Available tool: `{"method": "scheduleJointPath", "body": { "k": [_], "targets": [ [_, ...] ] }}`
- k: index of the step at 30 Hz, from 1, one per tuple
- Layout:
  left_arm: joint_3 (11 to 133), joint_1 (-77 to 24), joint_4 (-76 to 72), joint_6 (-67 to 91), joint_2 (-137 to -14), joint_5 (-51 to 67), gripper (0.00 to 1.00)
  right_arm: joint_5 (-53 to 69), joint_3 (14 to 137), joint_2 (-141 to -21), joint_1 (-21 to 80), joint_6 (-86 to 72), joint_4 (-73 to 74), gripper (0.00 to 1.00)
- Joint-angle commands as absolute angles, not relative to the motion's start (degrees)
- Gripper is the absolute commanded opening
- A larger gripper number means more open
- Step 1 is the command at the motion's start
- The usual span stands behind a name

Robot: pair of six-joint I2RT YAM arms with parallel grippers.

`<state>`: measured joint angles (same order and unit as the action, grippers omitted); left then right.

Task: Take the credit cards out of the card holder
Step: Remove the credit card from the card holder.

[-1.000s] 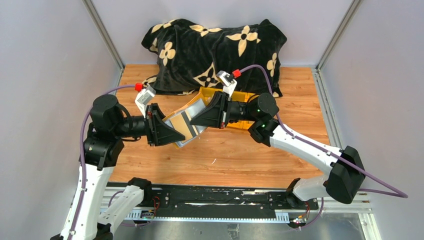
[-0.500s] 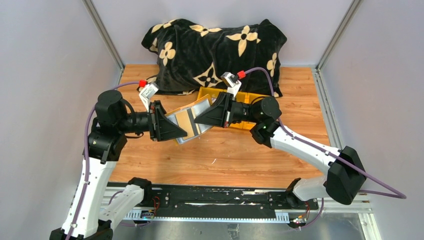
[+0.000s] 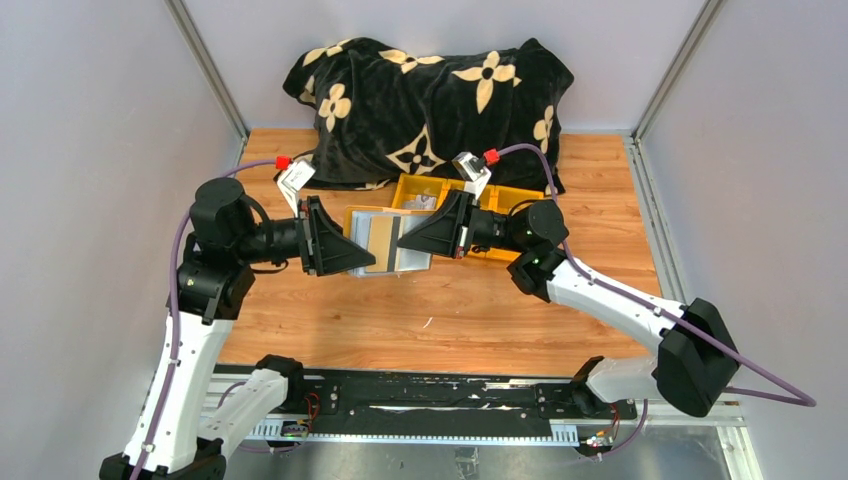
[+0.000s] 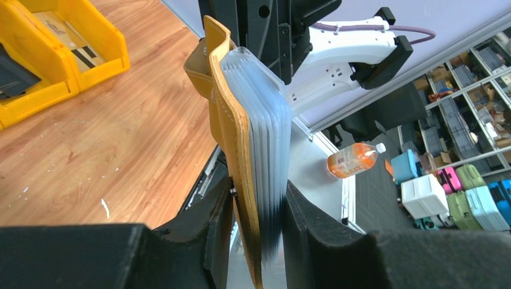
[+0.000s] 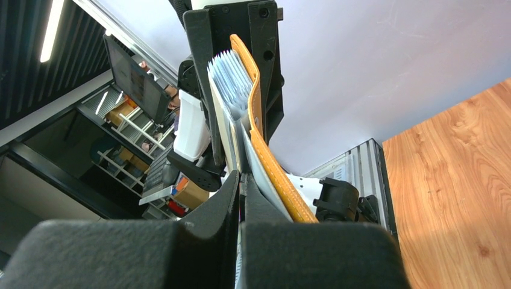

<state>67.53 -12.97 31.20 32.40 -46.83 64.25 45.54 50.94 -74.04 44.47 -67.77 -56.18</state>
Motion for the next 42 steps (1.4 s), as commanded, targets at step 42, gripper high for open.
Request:
{"method": "scheduleJointPath", "body": {
  "k": [42],
  "targets": [
    [68.0,-13.3,20.8,41.8,-46.2,65.7,0.28,42.6,45.8,-75.1,43.2,-73.5,-70.9,0.0]
  ]
}}
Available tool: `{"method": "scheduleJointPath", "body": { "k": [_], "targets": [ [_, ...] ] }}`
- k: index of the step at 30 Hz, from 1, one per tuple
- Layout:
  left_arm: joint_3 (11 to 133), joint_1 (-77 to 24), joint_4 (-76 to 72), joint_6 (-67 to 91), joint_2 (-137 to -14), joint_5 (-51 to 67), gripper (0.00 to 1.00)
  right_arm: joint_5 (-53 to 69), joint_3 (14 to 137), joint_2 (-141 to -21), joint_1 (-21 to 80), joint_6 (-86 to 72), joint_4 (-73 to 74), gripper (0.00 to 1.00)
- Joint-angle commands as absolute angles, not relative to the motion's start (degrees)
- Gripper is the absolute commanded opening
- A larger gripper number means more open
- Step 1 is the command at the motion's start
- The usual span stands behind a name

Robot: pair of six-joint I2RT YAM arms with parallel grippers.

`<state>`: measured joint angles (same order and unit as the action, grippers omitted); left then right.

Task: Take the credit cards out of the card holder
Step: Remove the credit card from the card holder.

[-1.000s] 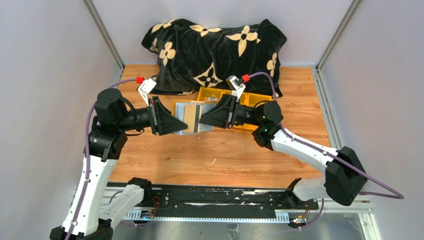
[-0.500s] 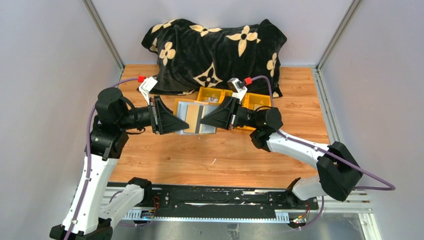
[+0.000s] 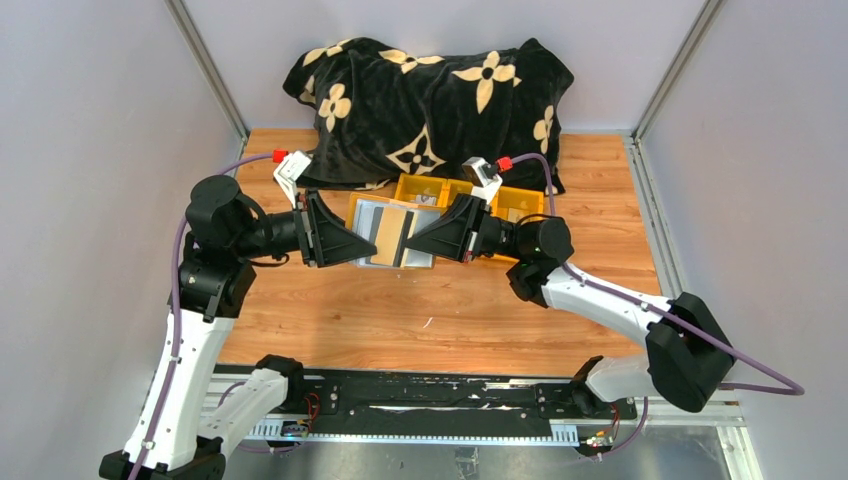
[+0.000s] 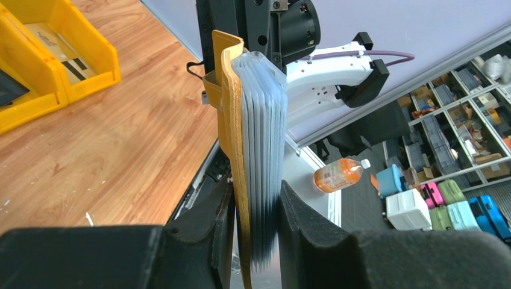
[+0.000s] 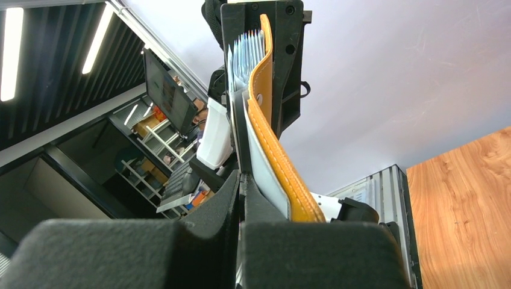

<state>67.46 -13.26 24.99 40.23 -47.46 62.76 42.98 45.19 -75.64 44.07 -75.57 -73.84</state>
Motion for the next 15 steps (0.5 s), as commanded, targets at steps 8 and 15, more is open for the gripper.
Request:
{"method": "scheduleJointPath", "body": {
  "k": [8,15],
  "targets": [
    [68.8,-13.4,20.5,41.8,-46.3,65.9,0.16,42.8,43.9,-73.0,42.5,-71.4,-66.5,0.0],
    [68.6,-13.3,20.7,41.4,-46.4,64.3,0.02,42.2,45.3,-72.5,42.6,-71.3,-65.3,0.09]
  ]
}}
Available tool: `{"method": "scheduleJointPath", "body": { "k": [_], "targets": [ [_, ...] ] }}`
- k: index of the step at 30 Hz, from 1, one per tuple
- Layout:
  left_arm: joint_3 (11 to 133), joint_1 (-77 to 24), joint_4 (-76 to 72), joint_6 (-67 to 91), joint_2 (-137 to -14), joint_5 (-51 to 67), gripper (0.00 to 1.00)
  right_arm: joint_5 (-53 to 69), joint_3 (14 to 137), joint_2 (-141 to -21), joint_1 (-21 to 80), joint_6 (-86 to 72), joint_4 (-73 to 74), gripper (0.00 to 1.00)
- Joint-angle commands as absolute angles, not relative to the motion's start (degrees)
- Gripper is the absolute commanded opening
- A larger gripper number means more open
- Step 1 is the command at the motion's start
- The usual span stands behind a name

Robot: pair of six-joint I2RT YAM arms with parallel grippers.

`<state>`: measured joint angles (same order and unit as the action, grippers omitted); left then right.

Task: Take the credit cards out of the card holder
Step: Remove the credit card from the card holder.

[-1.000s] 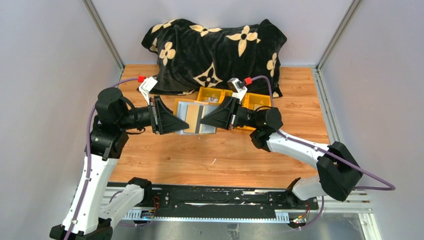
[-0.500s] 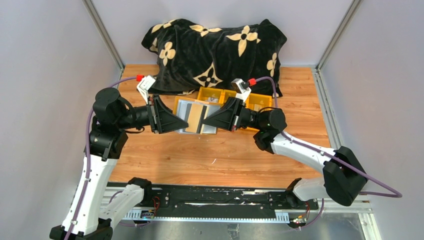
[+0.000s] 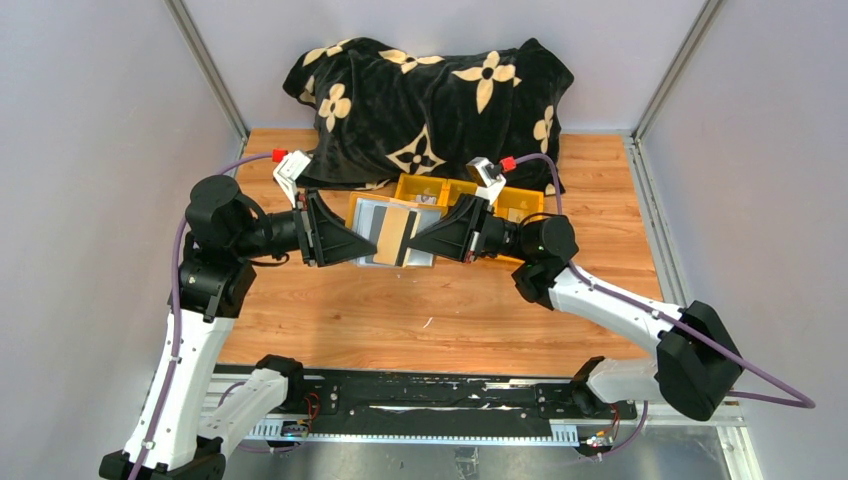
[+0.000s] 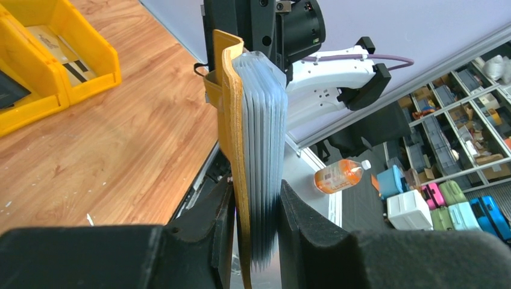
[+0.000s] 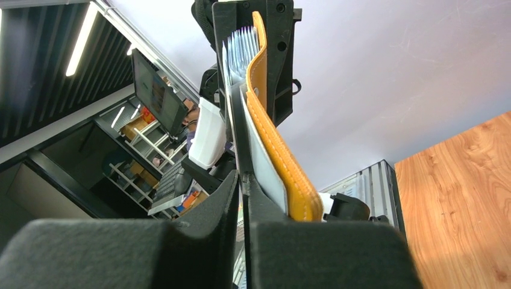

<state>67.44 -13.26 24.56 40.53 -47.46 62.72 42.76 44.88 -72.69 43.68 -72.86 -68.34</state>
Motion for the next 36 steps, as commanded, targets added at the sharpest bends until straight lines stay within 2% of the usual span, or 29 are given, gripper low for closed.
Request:
{"method": "scheduleJointPath", "body": {
  "k": [1,7,13,15,18,22,25,36],
  "targets": [
    [68.6,-13.4,20.6,41.4,-46.4,64.2,0.01,42.2,45.8,-72.7,42.7,-71.2,-65.0,0.15],
    [68.5,-13.4,21.3,40.7,-46.3,63.6,0.0,41.6,48.9,-74.3,43.7,-71.4,-65.1,0.4],
    [68.6,-13.3,21.9,40.1,-46.4,63.4,0.0,42.2,52.0,-76.9,44.2,-72.7,-66.7,0.45],
    [68.7,-13.3,21.9,40.1,-46.5,63.5,0.0,42.4,52.5,-77.2,44.2,-72.7,-66.2,0.4],
    [68.8,-13.3,21.9,39.9,-46.5,63.5,0.0,42.4,52.2,-77.3,44.2,-72.9,-66.7,0.24],
    [69.0,-13.3,21.9,40.0,-46.4,63.6,0.0,42.4,50.3,-76.2,43.5,-73.3,-68.0,0.07],
    [69.2,-13.3,21.9,40.1,-46.4,63.8,0.0,42.1,48.2,-74.4,42.5,-73.7,-68.9,0.03],
    [69.1,-13.3,20.2,41.5,-46.0,63.9,0.0,44.0,44.3,-68.6,39.7,-73.0,-67.5,0.0]
  ]
}}
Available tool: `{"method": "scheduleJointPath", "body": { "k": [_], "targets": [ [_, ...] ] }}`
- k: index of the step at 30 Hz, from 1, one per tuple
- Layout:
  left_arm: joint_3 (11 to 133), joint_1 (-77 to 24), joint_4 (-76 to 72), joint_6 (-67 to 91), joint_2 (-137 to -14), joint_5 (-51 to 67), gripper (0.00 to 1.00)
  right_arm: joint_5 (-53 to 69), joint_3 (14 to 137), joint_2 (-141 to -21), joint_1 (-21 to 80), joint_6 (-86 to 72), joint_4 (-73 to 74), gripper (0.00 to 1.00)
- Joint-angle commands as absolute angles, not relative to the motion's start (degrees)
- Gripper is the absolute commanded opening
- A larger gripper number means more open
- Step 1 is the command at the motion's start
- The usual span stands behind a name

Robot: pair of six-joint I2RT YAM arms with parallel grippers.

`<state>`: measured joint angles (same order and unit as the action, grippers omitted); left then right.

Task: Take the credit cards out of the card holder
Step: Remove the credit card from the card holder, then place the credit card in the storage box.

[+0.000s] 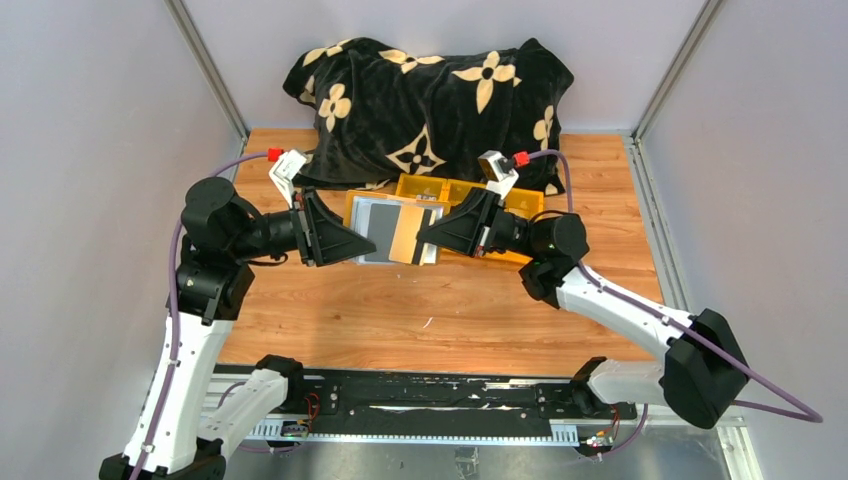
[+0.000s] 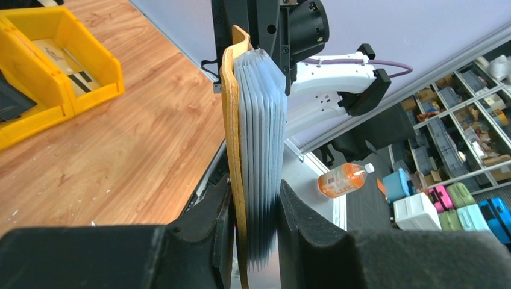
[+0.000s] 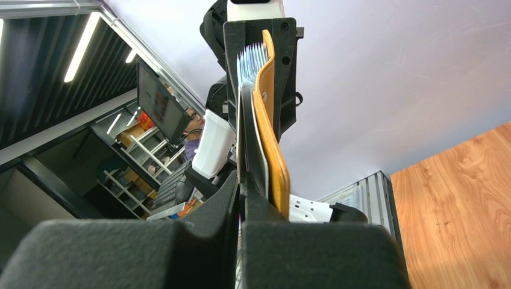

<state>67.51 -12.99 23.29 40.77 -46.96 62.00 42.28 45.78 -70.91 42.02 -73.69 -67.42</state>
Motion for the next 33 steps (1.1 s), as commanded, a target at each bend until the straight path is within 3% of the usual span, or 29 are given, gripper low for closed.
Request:
{"method": "scheduleJointPath", "body": {
  "k": [1,8,16,23,33],
  "targets": [
    [69.3,-13.3,21.1,40.5,-46.1,63.9,0.0,44.7,44.1,-67.9,38.7,-73.0,-66.4,0.0],
    [73.8,-13.3,35.7,25.2,-47.2,58.8,0.0,52.0,43.0,-60.3,26.3,-68.8,-49.9,0.0],
    [76.1,-13.3,45.3,14.8,-48.6,50.7,0.0,53.6,50.3,-57.3,13.1,-46.7,-7.9,0.0],
    [76.5,-13.3,47.4,12.2,-49.3,49.0,0.0,32.2,57.5,-62.3,7.0,-26.2,20.1,0.0],
    [75.9,-13.3,47.4,12.2,-48.4,51.7,0.0,15.9,60.9,-79.5,6.7,-20.2,21.1,0.0]
  ]
}}
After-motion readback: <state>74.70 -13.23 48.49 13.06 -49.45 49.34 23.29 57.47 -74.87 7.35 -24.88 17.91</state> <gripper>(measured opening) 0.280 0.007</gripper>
